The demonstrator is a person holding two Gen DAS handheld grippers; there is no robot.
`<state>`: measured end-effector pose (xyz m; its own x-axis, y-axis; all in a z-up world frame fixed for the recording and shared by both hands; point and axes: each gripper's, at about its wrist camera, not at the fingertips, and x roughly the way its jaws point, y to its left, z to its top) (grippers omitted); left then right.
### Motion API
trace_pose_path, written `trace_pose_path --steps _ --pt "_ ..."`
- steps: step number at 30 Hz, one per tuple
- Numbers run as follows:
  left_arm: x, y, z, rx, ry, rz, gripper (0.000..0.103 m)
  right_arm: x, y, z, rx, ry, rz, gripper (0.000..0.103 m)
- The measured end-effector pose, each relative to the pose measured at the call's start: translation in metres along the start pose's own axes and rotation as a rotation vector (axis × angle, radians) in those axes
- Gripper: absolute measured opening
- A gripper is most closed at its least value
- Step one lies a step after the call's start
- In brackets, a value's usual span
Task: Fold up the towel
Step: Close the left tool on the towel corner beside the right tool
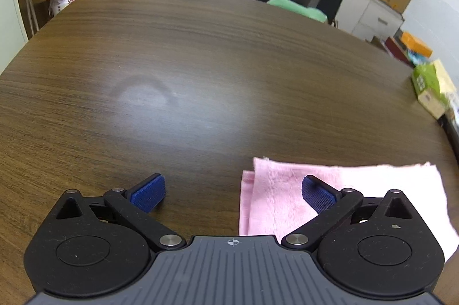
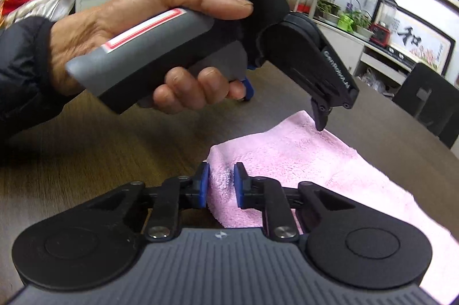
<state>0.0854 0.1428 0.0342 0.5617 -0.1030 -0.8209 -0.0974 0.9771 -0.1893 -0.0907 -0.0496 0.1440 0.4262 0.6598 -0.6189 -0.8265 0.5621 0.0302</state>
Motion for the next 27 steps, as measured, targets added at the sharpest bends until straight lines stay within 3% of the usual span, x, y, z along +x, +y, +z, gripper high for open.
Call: trace_pose_path --steps 14,20,27 --pt "-0.008 0.015 -0.001 -0.079 0.093 -0.082 0.103 -0.041 -0.034 0.004 0.234 -0.141 0.047 0.007" --pt "-0.009 0.012 -0.004 -0.125 0.146 -0.153 0.103 -0.056 -0.059 0.001 0.288 -0.191 0.055 0.008" --pt "0.008 -0.006 0.008 -0.145 0.165 -0.253 0.101 -0.058 -0.061 -0.009 0.282 -0.193 0.063 0.008"
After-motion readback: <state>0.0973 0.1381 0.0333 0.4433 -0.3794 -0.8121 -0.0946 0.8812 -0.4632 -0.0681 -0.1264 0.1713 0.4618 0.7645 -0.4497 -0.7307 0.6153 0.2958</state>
